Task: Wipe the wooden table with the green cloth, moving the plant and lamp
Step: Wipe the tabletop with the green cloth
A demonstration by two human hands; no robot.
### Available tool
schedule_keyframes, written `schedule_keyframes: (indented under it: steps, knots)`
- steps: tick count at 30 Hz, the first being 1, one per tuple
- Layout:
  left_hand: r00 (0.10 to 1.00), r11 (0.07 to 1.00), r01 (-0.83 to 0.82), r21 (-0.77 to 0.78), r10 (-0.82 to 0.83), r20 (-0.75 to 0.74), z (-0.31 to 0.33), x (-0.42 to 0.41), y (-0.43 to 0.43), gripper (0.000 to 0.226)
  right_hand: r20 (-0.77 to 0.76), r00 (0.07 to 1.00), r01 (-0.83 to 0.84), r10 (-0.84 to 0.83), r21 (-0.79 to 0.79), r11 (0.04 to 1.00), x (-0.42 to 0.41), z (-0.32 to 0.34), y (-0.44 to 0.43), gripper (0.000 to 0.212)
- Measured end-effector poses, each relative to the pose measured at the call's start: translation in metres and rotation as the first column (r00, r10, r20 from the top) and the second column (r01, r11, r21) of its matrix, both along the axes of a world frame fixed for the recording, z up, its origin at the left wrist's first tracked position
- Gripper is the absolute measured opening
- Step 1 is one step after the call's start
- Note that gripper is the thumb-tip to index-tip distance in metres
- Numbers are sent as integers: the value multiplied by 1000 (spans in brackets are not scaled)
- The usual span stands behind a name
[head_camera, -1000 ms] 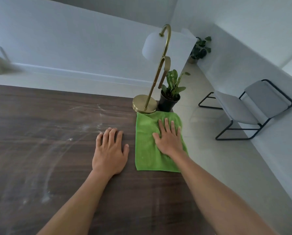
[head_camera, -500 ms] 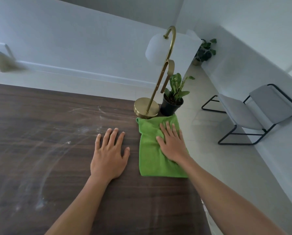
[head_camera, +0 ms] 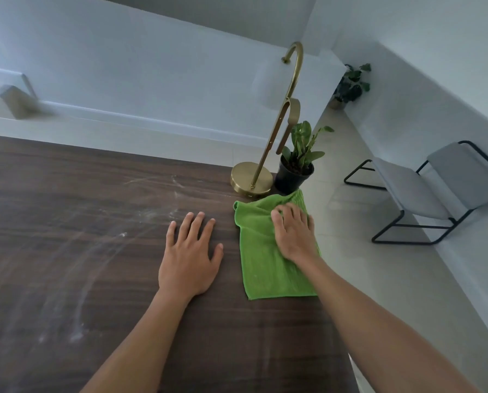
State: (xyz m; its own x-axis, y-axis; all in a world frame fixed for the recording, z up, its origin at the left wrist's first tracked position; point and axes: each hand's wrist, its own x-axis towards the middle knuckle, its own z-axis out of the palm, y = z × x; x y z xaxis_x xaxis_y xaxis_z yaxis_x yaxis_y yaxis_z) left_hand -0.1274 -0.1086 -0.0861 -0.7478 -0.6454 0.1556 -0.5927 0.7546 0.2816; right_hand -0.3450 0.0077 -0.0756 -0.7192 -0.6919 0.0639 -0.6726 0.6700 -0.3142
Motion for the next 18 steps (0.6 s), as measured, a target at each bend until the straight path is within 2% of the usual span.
schedule_keyframes:
  steps: [1, 3, 6, 8, 10, 13, 15, 18]
  knots:
    - [1000, 1000, 1, 0, -1, 0, 0, 0, 0, 67, 3, 999, 40, -40, 33, 999, 0, -1, -7, 59]
    - [1000, 1000, 2, 3, -2, 1, 0, 0, 0, 66, -6, 999, 54, -54, 197, 979, 0, -3, -17, 63]
    - [1000, 1000, 4, 2, -4, 6, 1, 1, 0, 66, 5, 996, -90, 94, 313, 945, 7, -3, -3, 62]
    - [1000, 1000, 1, 3, -1, 0, 2, 0, -1, 66, -1, 980, -189, 199, 312, 931, 12, -1, 17, 63]
    - [1000, 1000, 0, 10, 0, -4, 2, 0, -1, 66, 7, 979, -195, 203, 311, 930, 11, -1, 22, 66]
    - [1000, 1000, 3, 5, -3, 3, 2, 0, -1, 65, 40, 999, -47, 37, 286, 957, 15, 2, -10, 63]
    - [1000, 1000, 4, 8, -4, 8, 2, 1, -1, 65, 0, 1000, 18, -19, 268, 963, 27, 2, -29, 62]
    - [1000, 1000, 9, 12, -9, 11, 3, 1, -1, 64, -29, 992, -112, 125, 283, 953, 33, -5, -16, 68]
